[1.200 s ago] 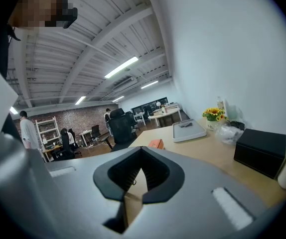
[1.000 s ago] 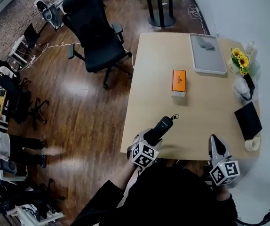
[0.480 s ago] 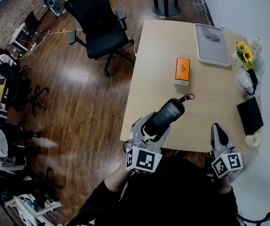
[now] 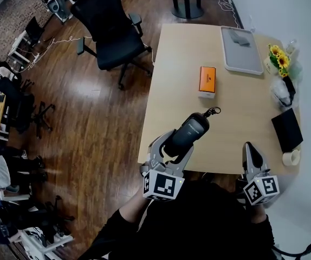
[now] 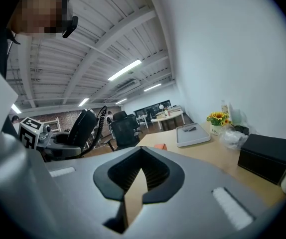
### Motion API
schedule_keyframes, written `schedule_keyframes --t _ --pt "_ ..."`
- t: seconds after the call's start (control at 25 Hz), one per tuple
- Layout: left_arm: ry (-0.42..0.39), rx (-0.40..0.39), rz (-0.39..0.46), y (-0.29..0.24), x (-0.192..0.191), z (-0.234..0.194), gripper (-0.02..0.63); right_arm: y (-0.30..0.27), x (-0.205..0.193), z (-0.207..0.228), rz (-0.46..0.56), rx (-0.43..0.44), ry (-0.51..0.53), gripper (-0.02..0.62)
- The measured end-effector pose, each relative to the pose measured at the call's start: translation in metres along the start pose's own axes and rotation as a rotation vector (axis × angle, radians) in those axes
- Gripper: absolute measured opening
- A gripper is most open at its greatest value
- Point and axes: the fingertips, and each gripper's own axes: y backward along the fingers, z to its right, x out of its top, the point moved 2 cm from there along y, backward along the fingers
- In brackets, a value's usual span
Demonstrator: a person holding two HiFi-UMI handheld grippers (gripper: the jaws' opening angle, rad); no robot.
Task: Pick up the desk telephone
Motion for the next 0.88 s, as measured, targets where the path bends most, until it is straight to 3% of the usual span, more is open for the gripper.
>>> schedule_keyframes --t 0.88 --pt "0.003 0.014 -0.01 0.0006 -0.0027 -0.0087 0.262 -0.0036 0.0024 -0.0054 -0.001 0.011 0.012 0.0"
